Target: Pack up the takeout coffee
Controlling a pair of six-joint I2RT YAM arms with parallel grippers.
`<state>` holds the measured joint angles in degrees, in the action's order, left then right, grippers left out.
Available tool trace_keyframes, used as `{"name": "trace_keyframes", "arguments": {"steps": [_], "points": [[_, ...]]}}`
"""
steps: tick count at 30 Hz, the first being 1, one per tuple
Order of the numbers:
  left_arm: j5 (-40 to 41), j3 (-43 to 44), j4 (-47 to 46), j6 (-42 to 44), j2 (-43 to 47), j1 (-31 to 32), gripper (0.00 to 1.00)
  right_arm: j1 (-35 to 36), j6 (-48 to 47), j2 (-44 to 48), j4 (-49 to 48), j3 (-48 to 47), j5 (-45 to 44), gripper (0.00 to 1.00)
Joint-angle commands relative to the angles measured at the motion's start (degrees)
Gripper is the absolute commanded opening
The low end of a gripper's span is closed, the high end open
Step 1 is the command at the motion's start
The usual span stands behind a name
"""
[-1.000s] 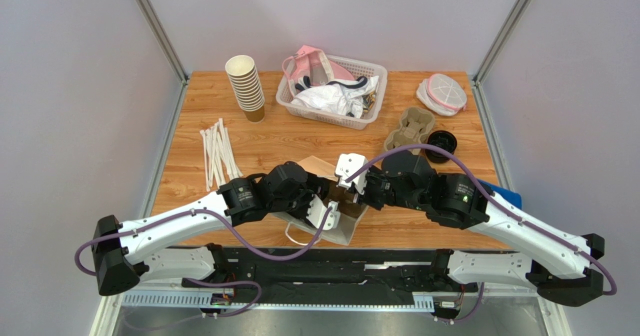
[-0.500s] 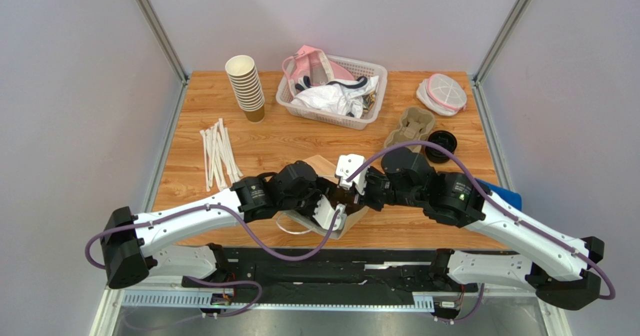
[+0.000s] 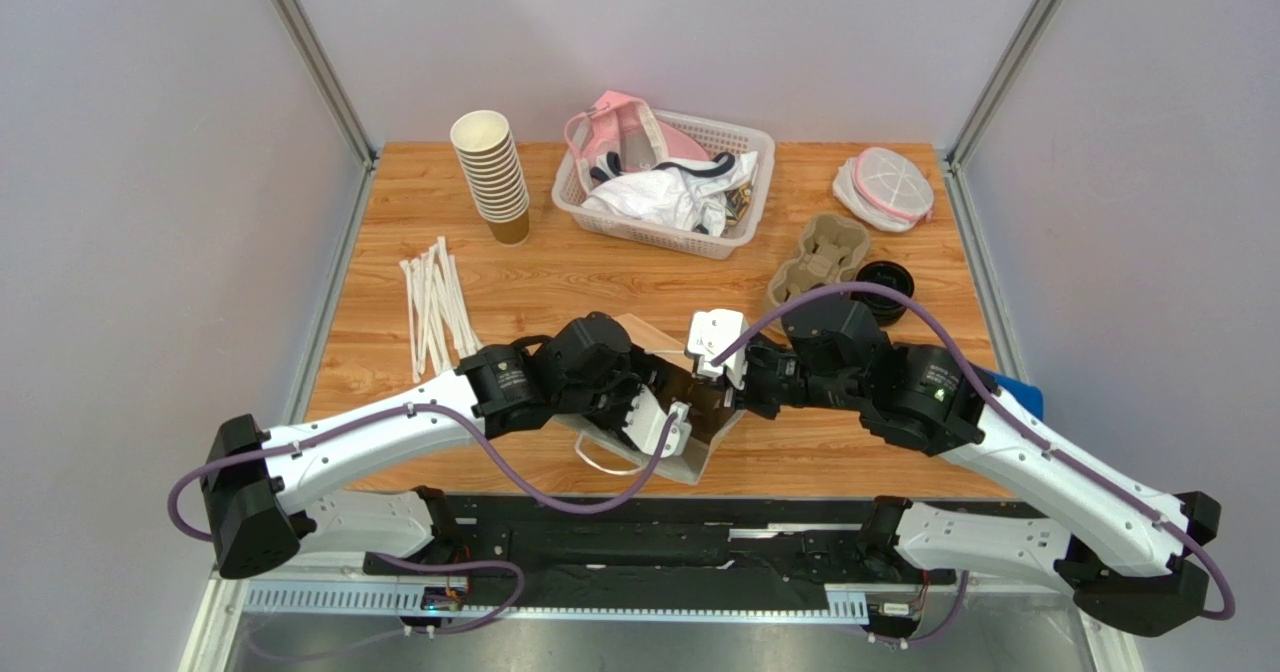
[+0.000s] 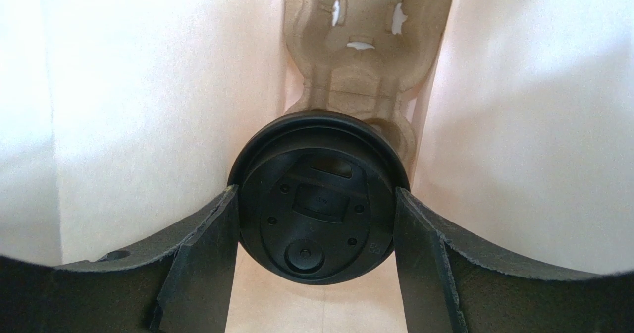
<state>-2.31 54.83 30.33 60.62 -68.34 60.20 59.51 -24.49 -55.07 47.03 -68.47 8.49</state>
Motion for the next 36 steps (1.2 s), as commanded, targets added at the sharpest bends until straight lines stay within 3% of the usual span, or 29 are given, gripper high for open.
{"name": "trace_keyframes", "arguments": {"steps": [1,13,26,36], "points": [[-2.9,2.6,4.9,-0.9,0.5,-0.4,0.08,-0.6,-3.4,1.5,-1.1,-1.0,5.7,0.0],[-0.3,1.1,6.9,0.9,0.4,-0.4,0.08,-1.1,-5.4,-0.9,-0.3,-2.6,7.6,0.0],[-9.0,3.1,1.8,-2.7,-5.4,-6.6,0.09,-4.0,-9.8,-2.5,-0.3,-3.0,13.4,0.0],[-13.1,5.5,4.6,-3.8,-11.5,-9.2,0.08,-9.1,-13.2,-4.7,2.2,-4.3,16.8,0.0]]}}
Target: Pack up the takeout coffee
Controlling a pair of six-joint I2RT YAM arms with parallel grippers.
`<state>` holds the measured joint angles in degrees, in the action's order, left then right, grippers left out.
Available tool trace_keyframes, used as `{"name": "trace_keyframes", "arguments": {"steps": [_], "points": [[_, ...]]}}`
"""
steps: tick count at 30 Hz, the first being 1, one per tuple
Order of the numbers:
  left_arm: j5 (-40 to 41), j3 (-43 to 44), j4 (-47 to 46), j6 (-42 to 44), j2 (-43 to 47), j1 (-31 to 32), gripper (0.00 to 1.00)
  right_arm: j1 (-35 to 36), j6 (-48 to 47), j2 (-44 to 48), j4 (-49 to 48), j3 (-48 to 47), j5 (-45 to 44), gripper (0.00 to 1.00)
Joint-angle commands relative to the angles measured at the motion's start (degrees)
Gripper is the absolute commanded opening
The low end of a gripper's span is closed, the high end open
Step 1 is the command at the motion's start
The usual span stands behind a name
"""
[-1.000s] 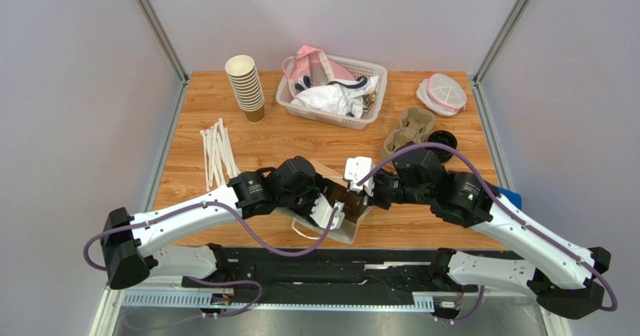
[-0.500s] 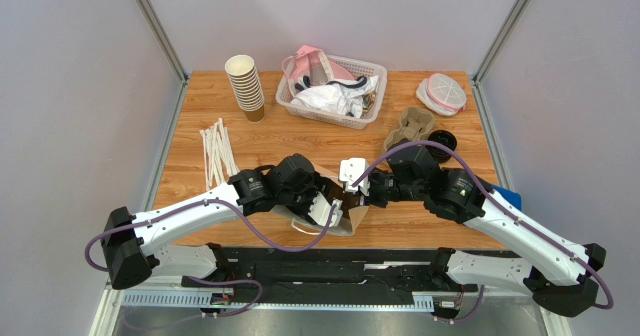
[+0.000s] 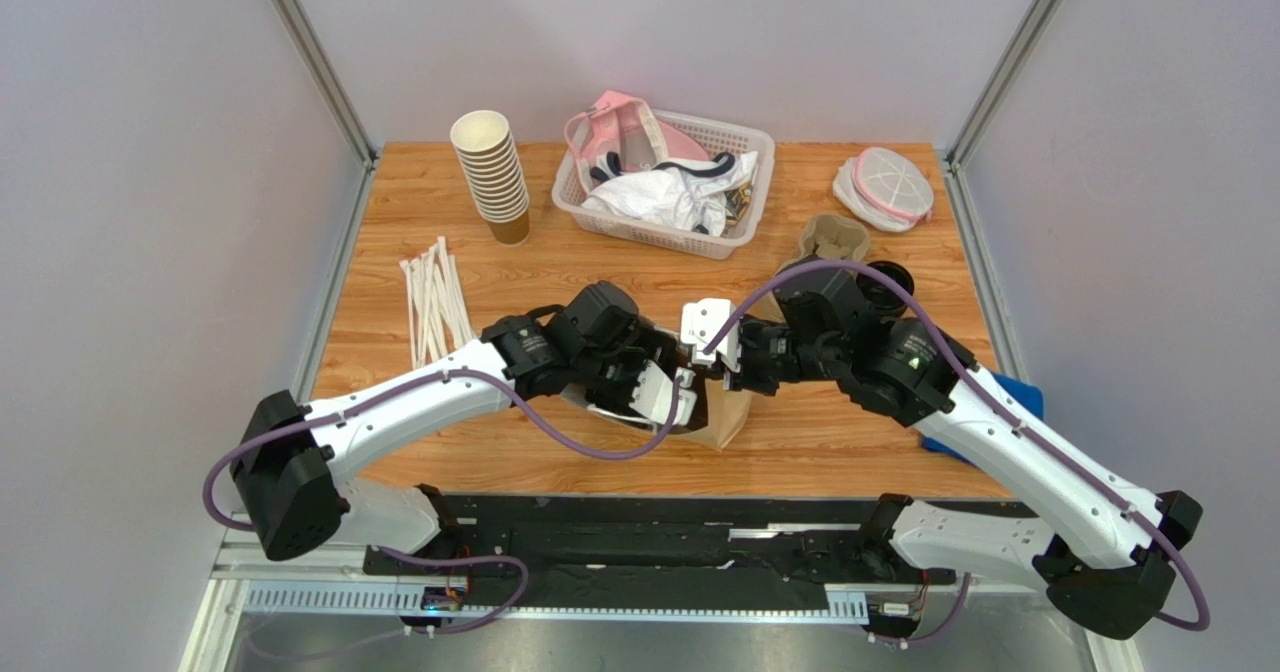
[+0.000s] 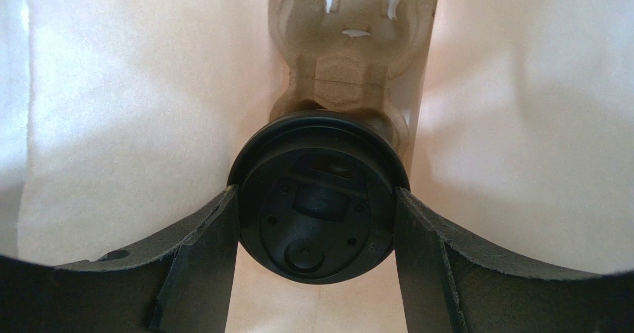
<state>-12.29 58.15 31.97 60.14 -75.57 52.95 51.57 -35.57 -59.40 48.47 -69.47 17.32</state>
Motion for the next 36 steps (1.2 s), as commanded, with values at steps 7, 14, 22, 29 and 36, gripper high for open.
{"name": "trace_keyframes", "arguments": {"steps": [7,14,22,29,36], "points": [[-6.7,7.2,7.8,-3.4,-11.0,-5.1,0.08,-5.9,-1.2,-4.7,3.9,-7.0,8.6,0.0],[-9.1,12.8,13.3,-2.1,-17.4,-8.1,0.06,-11.4,-1.2,-7.9,5.2,-8.8,12.5,0.0],[-9.0,12.4,14.8,0.2,-20.5,-8.8,0.06,-14.0,-2.7,-9.5,5.7,-8.3,14.5,0.0],[-6.6,11.8,14.6,0.2,-23.8,-8.9,0.06,-15.2,-4.2,-10.2,6.2,-8.2,15.7,0.0],[-4.8,12.4,13.4,-1.1,-23.3,-8.9,0.23,-15.4,-5.1,-9.9,6.6,-7.7,16.1,0.0]]}}
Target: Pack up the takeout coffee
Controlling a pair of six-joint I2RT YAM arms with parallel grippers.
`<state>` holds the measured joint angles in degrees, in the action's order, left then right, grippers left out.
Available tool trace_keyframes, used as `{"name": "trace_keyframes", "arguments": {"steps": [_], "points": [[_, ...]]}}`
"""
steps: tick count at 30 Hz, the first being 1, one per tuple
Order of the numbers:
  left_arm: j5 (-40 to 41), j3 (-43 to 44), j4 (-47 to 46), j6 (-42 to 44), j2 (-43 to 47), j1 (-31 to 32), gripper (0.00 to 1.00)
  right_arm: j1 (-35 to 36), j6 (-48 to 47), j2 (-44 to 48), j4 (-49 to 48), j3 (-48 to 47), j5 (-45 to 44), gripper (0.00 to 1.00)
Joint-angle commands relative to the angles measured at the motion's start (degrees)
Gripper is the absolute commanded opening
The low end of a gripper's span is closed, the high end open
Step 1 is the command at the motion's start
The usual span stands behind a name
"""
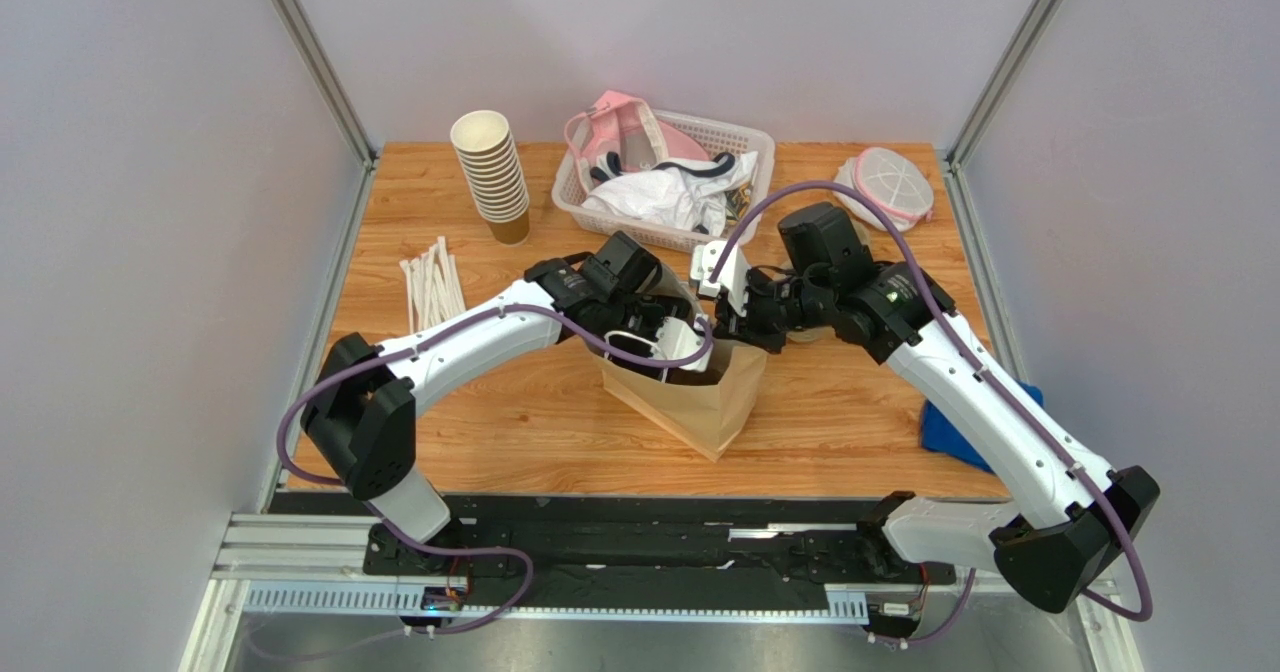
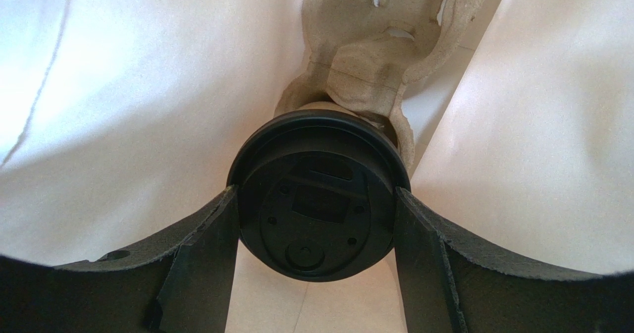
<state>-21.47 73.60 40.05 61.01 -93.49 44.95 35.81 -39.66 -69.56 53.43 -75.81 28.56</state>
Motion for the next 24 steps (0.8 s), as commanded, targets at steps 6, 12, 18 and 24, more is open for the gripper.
{"name": "trace_keyframes", "arguments": {"steps": [6,12,18,24], "points": [[2.9,0.7,4.4,-5.9,-0.7,0.0,0.37,0.3,-2.2,1.0,1.3,-0.7,4.9,0.0],[4.2,0.6,2.8,-7.9,3.7,2.9,0.57,0.4,-3.1,1.9,0.4,0.1,4.7,0.0],[5.7,0.0,2.0,-9.9,6.9,5.0,0.7,0.4,-3.7,2.3,-0.1,0.4,2.9,0.0],[6.1,0.3,0.9,-11.1,8.9,6.1,0.85,1.5,-4.1,3.1,-0.9,0.4,1.5,0.0]]}}
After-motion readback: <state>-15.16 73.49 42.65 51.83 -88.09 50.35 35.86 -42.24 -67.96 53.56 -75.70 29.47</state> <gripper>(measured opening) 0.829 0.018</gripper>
